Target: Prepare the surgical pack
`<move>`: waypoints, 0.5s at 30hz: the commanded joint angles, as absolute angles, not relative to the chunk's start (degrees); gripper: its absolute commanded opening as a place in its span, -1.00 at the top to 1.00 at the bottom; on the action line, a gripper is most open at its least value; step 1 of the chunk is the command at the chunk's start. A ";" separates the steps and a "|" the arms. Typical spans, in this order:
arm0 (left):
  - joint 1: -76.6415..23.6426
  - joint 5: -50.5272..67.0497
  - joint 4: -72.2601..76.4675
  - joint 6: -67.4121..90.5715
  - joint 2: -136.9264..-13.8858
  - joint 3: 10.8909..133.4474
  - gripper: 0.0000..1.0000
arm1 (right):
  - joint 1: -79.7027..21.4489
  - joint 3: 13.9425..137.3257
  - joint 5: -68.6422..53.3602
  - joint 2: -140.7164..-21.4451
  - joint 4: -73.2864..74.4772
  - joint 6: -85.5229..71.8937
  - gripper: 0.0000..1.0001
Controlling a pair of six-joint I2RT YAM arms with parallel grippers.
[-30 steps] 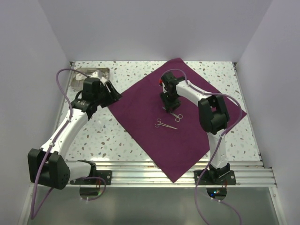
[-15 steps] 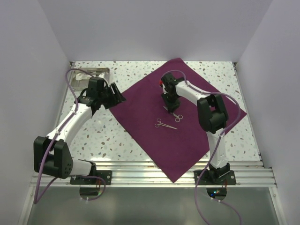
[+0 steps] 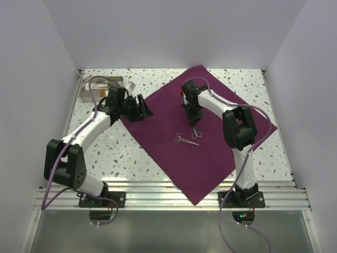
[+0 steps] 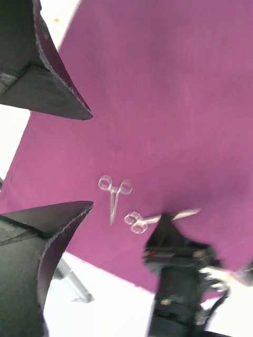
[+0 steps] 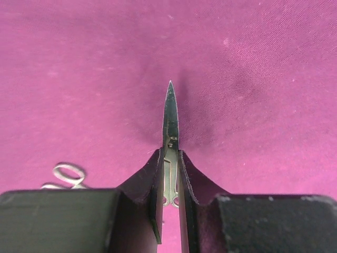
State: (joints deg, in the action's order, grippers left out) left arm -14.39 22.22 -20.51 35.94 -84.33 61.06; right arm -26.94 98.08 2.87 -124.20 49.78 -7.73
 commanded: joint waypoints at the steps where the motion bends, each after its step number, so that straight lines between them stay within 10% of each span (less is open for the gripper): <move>1: -16.43 34.33 -11.02 35.94 -87.26 61.18 -0.37 | -26.72 101.69 0.89 -117.78 51.77 -9.66 1.00; 15: -25.13 40.96 4.30 43.15 -100.01 63.81 -0.46 | -26.89 103.18 -21.25 -111.36 47.11 -22.58 1.00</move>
State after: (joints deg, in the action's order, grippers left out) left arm -24.29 38.50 -2.22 41.08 -98.70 60.77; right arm -26.94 100.66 -14.28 -113.93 48.66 -17.98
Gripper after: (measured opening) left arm 0.725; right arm 0.147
